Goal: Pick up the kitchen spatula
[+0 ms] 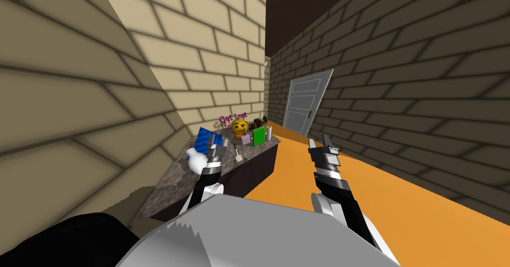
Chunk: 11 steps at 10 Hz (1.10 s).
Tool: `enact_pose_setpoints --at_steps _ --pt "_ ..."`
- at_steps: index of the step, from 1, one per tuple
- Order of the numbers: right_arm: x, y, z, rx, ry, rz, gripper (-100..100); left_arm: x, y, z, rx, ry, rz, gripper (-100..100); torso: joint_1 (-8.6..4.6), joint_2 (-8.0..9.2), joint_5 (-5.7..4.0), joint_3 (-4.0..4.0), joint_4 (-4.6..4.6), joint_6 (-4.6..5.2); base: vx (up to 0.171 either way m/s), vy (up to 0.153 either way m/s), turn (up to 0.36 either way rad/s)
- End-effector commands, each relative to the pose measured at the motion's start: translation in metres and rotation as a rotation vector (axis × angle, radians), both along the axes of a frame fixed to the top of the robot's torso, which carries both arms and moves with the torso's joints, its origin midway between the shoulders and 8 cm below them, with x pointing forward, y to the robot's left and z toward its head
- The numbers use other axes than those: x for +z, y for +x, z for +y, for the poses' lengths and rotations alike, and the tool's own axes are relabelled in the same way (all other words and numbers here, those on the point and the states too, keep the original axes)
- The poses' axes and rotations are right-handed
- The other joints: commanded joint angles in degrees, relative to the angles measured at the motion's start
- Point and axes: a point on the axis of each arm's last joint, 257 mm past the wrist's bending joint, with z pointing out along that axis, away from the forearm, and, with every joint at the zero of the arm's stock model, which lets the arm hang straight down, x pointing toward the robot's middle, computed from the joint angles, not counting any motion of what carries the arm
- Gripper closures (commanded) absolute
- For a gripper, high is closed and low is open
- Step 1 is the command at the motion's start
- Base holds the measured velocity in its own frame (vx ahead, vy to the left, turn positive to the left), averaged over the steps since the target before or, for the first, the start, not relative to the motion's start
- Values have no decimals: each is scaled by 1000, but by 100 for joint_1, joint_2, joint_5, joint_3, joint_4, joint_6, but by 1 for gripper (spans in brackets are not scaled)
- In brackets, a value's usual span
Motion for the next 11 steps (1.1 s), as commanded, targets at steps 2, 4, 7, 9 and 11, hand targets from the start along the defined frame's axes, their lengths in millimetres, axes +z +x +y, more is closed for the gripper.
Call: enact_pose_setpoints --at_steps 2,4,7,9,11 --pt "0 0 0 0 0 0 0 -10 3 3 -9 46 47 -100 -2 0 0 0 0 0 3 -16 9" --pt "0 0 0 0 0 0 0 -24 7 10 -10 96 109 -100 -10 -1 -2 -1 0 0 5 -41 16" --pt "0 0 0 0 0 0 0 -42 10 22 -5 155 190 -100 -19 -2 -4 -1 -1 -1 9 -51 18" --pt "0 0 0 0 0 0 0 -62 12 38 7 221 282 -100 -12 -3 -3 -2 -1 0 9 -43 20" --pt "0 0 0 0 0 0 0 -73 13 47 13 260 332 -100 -23 -1 -5 -1 0 0 1 -62 20"
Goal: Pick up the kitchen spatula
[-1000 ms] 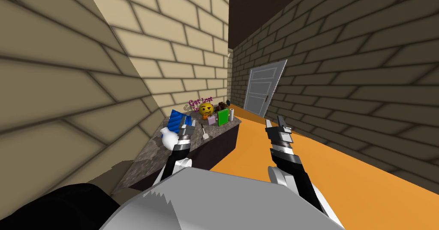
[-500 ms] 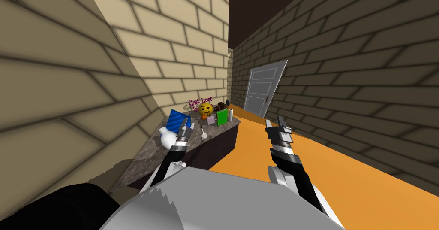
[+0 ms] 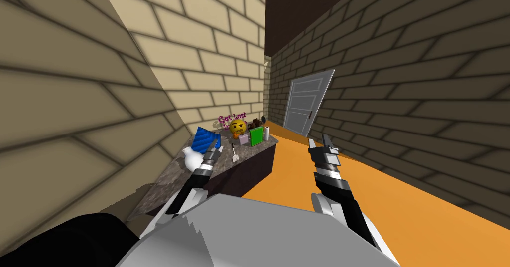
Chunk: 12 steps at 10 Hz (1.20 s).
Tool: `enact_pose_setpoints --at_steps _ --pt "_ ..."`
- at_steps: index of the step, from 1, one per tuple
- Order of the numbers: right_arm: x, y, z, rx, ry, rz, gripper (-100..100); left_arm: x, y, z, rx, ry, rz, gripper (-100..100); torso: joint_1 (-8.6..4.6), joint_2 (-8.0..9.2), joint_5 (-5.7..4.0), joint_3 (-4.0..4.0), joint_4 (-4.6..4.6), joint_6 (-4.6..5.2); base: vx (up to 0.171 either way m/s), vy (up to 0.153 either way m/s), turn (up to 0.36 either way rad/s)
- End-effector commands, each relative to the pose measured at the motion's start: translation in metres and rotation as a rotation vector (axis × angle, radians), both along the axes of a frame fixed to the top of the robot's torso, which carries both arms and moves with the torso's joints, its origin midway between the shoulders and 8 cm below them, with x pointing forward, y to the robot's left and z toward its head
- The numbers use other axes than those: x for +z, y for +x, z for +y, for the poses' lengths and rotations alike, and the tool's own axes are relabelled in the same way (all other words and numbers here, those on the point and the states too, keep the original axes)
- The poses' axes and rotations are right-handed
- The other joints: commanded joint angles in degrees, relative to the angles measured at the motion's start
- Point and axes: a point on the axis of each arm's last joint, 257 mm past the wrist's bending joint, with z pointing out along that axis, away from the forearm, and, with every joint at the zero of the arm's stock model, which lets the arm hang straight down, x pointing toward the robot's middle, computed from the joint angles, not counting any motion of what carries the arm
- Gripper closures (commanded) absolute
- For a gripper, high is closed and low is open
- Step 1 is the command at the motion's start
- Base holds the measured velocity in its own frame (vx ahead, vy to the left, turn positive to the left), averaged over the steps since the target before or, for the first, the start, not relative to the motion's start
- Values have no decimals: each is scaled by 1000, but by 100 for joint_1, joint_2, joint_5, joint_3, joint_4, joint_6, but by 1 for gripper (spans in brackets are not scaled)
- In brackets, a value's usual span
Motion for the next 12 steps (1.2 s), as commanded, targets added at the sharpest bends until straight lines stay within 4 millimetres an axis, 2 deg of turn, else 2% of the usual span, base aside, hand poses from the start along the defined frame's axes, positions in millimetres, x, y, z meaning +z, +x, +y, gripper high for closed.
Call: enact_pose_setpoints --at_steps 1,3,4,6,7,9,10,11,12 --pt "0 0 0 0 0 0 0 -12 -2 11 7 48 61 -100 0 0 0 0 0 0 5 -50 19" --pt "0 0 0 0 0 0 0 -31 -4 34 31 117 156 -100 -2 -3 0 -2 -1 0 11 -78 25" --pt "0 0 0 0 0 0 0 -32 -3 34 24 130 166 -100 -11 0 -2 0 0 -1 -5 -60 15" --pt "0 0 0 0 0 0 0 -50 -7 59 49 198 265 -100 0 0 0 0 0 1 4 -67 3" --pt "0 0 0 0 0 0 0 -51 -6 59 42 212 275 -100 -7 -1 -1 0 0 0 7 -56 12" --pt "0 0 0 0 0 0 0 -68 -12 84 64 277 375 -100 3 -1 0 -1 0 1 9 -52 -13" --pt "0 0 0 0 0 0 0 -68 -11 85 57 292 386 -100 -2 -3 0 -2 -1 1 8 -53 -5" --pt "0 0 0 0 0 0 0 -78 -15 98 70 318 442 -100 1 -2 0 -1 -1 1 15 -52 -28" --pt "0 0 0 0 0 0 0 -77 -14 97 64 330 444 -100 1 -5 1 -3 -1 1 11 -39 -9"
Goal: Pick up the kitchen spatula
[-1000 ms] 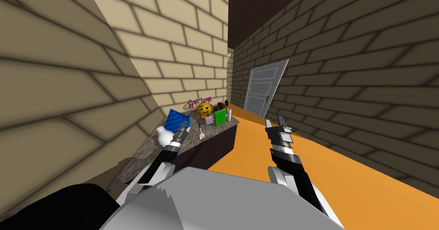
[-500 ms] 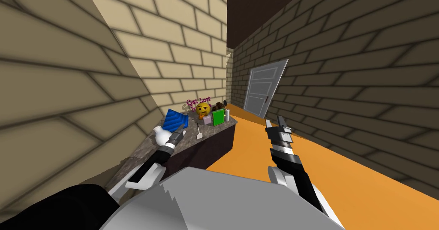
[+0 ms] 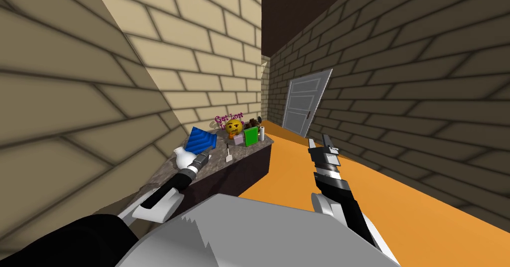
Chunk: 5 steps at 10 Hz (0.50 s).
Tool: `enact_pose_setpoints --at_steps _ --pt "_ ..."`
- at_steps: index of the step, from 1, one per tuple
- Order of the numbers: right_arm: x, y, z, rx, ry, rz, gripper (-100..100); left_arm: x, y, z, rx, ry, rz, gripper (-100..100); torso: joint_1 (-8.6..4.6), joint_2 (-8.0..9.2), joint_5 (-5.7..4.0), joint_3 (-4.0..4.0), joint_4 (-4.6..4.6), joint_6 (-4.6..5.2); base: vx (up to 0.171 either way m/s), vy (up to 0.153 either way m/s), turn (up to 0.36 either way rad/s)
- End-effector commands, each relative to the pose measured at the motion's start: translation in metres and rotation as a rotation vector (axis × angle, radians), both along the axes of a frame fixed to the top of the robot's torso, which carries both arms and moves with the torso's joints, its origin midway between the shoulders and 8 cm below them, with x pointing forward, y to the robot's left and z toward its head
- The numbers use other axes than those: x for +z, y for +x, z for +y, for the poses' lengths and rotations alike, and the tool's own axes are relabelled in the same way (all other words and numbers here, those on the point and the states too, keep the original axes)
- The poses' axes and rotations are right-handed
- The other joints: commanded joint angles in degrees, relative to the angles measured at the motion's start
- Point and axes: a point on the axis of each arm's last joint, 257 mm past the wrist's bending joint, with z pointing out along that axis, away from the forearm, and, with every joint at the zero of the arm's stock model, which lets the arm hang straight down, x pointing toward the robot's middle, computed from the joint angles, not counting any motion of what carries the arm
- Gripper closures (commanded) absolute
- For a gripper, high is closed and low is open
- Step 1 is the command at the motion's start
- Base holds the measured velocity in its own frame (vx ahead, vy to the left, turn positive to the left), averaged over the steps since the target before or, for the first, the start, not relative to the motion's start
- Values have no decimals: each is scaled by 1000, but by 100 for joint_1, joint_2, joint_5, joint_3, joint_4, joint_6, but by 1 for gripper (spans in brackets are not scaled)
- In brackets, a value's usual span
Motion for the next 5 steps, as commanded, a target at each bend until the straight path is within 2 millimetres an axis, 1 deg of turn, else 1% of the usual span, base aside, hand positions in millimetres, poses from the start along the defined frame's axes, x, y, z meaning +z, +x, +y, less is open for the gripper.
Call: enact_pose_setpoints --at_steps 1,2,3,5 --pt "0 0 0 0 0 0 0 -11 -4 16 11 39 67 -100 0 0 0 0 0 0 12 -40 -32" --pt "0 0 0 0 0 0 0 -18 -8 27 20 63 115 -100 1 0 0 0 0 0 31 -64 -66" --pt "0 0 0 0 0 0 0 -18 -7 28 13 78 128 -100 -6 -6 -1 -3 -1 1 19 -48 -33" --pt "0 0 0 0 0 0 0 -35 -18 50 31 119 233 -100 -2 -2 0 -1 -1 2 19 -51 -100"
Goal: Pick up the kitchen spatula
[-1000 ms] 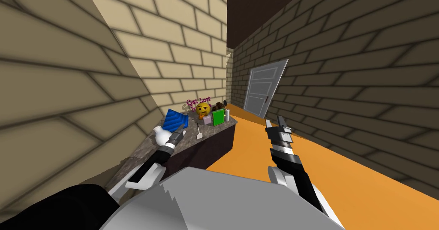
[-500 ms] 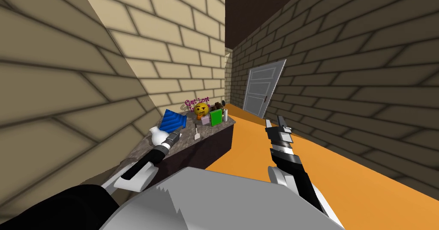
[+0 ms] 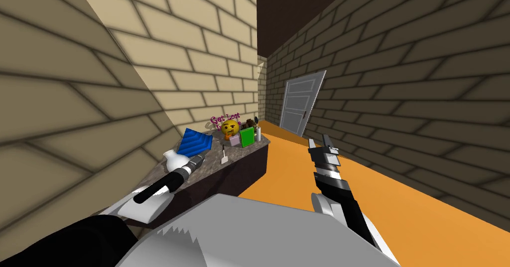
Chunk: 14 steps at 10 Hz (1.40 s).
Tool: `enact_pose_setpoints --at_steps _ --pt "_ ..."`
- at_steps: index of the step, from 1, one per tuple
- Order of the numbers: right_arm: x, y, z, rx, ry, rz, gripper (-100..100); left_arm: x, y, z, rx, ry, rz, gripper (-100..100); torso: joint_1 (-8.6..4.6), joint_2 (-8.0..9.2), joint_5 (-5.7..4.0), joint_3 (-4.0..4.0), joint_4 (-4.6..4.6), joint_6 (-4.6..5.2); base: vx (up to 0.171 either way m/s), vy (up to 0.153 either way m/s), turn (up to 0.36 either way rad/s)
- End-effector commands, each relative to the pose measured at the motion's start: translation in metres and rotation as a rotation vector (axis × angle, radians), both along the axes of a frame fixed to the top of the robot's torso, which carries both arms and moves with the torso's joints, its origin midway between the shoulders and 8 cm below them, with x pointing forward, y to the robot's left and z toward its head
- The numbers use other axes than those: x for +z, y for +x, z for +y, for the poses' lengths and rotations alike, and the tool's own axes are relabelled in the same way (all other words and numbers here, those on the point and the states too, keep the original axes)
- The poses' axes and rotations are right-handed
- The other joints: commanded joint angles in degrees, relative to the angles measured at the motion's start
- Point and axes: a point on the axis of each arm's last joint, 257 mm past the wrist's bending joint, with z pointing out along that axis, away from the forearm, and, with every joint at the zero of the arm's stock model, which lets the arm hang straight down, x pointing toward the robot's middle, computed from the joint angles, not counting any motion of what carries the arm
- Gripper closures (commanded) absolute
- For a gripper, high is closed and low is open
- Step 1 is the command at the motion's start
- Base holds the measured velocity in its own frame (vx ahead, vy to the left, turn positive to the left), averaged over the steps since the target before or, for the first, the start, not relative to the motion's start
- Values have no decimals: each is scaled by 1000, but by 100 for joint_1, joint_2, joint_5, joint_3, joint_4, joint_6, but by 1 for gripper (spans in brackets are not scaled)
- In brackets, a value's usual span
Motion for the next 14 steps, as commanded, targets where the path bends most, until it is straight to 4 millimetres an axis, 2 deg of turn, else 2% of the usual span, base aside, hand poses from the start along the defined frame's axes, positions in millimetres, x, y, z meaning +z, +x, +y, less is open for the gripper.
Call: enact_pose_setpoints --at_steps 1,2,3,5,6,8,11,13,14 --pt "0 0 0 0 0 0 0 -6 -2 5 -1 27 48 -100 0 0 0 0 0 0 24 -38 -32" --pt "0 0 0 0 0 0 0 -13 -6 15 0 51 101 -100 5 0 1 0 0 -1 26 -36 -113" --pt "0 0 0 0 0 0 0 -15 -7 16 4 51 109 -100 6 -2 2 -1 0 2 19 -26 -44" --pt "0 0 0 0 0 0 0 -33 -21 34 16 79 217 -100 8 0 2 0 0 0 34 -36 -131" --pt "0 0 0 0 0 0 0 -34 -21 36 15 90 234 -100 7 -6 2 -4 -1 2 37 -27 -72" --pt "0 0 0 0 0 0 0 -51 -37 52 22 111 347 -100 9 -8 3 -5 -2 2 49 -28 -161" --pt "0 0 0 0 0 0 0 -62 -48 61 28 126 425 -100 13 -7 4 -4 -2 0 35 -14 -96" --pt "0 0 0 0 0 0 0 -79 -69 76 36 142 548 -100 14 -4 4 -3 -1 2 39 -16 -220" --pt "0 0 0 0 0 0 0 -80 -69 75 37 138 549 -100 13 -7 4 -5 -2 1 41 -10 -72"
